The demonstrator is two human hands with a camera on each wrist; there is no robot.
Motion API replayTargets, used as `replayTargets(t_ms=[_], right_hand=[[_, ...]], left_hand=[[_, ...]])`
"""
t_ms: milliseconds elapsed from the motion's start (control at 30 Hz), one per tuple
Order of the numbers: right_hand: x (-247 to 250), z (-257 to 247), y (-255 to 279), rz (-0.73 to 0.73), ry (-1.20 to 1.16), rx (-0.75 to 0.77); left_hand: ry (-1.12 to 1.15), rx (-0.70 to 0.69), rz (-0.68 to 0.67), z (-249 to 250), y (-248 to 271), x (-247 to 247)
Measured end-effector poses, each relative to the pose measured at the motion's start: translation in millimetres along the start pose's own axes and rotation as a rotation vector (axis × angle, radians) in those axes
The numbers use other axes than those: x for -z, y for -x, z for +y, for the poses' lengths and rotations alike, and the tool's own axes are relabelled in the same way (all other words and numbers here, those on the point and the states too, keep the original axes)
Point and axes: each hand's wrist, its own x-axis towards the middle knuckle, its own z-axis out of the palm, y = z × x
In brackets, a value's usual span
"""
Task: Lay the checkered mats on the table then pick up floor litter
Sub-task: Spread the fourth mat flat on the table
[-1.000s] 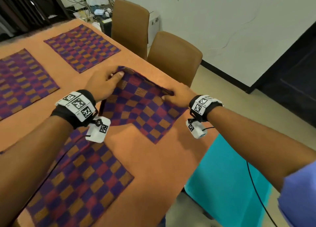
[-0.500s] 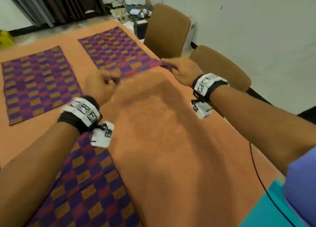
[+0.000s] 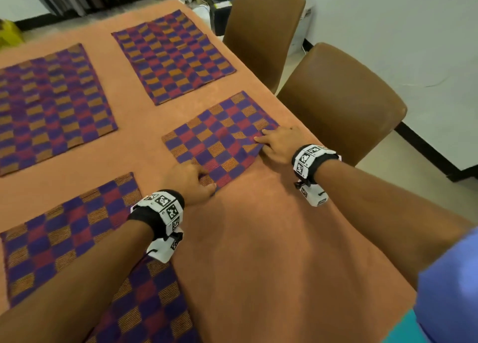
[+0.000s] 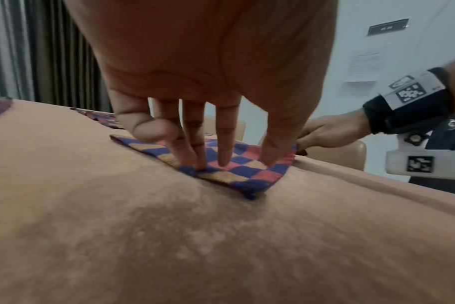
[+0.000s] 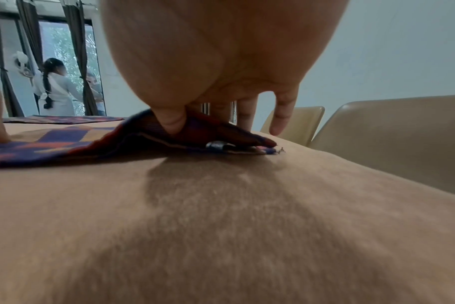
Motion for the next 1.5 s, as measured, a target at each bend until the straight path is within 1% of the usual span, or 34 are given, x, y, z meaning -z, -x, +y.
replayTargets(t_ms=[33,133,233,333,400,500,600,767,900,1033,1133,1200,1300,1333,1400,1467,1500], right_hand=[[5.4,-0.8,1.4,0.036,-0.02,0.013],[18.1,-3.0,4.0,0.112,-0.108,0.022],[31.4,0.4,9.2,0.138,-0.127,0.008],[42.5,3.6,19.6,0.157,-0.093,0.041],[49.7,6.0,28.0,0.156,-0.095,0.032],[58.5,10.9,45.4,0.128,-0.113,-0.027],[63.8,17.1,70.0,0.103,-0.102,-0.06],[57.1,28.5,120.3,-0.009,-0.075,-0.121],[39.5,36.0,179.3,-0.099,-0.065,-0.165],[12.1,39.7,247.7,-0.16,-0.065,-0.184],[-8.7,42.3,291.3,-0.156,-0.107,-0.217],[-18.4,42.1,314.7,-0.163,-0.121,-0.178],[-21.8,41.0,337.0,-0.161,-0.113,-0.12],[-23.3,41.7,339.4,-0.155,-0.118,-0.125],[-24.3,42.4,337.6,-0.141,-0.148,-0.174],[-26.1,44.3,325.2,-0.101,-0.228,-0.221],[-25.4,44.0,316.7,-0.075,-0.274,-0.238]], left_hand=[[-0.014,-0.014,0.016,6.8,0.9,-3.8],[-0.078,0.012,-0.022,18.4,3.5,-13.8],[-0.045,0.047,0.046,22.8,0.4,-18.2],[-0.014,0.082,0.04,25.4,-1.5,-9.6],[0.001,0.089,0.086,27.0,-0.6,2.1],[-0.012,0.058,0.175,35.1,5.7,20.1],[-0.031,-0.001,0.201,48.8,17.9,30.8],[-0.105,-0.114,0.13,79.6,48.0,18.4],[-0.115,-0.147,0.043,118.4,88.0,-5.7],[-0.122,-0.175,-0.118,155.3,131.7,-43.4],[-0.155,-0.242,-0.258,176.5,160.2,-71.8],[-0.197,-0.31,-0.369,184.8,173.3,-87.9],[-0.207,-0.337,-0.445,187.4,176.0,-99.6],[-0.182,-0.322,-0.45,185.5,172.1,-99.5],[-0.121,-0.282,-0.416,175.9,154.9,-95.0],[-0.083,-0.245,-0.328,157.3,130.8,-84.6],[-0.079,-0.226,-0.263,145.7,117.7,-77.3]])
